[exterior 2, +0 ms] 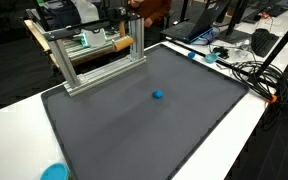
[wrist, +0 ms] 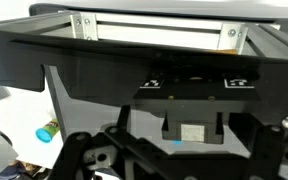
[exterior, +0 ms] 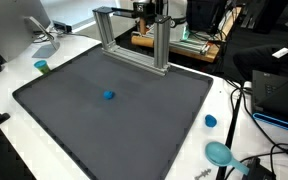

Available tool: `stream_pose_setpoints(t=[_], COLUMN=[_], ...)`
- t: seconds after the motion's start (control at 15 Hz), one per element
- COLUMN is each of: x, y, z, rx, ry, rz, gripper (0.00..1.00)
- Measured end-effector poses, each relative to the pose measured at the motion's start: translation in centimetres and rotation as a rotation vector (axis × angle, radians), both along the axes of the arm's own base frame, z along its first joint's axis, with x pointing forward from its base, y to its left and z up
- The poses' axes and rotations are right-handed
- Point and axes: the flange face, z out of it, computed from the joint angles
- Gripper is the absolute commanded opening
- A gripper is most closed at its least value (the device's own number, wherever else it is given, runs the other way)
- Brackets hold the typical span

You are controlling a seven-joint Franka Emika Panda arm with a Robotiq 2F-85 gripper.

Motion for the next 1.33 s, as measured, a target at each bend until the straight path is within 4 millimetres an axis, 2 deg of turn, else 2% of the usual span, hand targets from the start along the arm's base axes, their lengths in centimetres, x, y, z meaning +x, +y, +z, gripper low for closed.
stream_pose_setpoints(t=[0.4, 0.73, 1.07, 1.33], x=[0.1, 0.4, 0.6, 0.7], y=[0.9, 0.1, -1.1, -1.2], z=[0.5, 0.6, -0.1, -0.5], rx=[0.003, 0.043, 0.114, 0.155], ry=[-0.015, -0.039, -0.016, -0.001], rz=[0.090, 0.075, 0.046, 0.042], gripper=[1.00, 1.00, 1.00, 1.00])
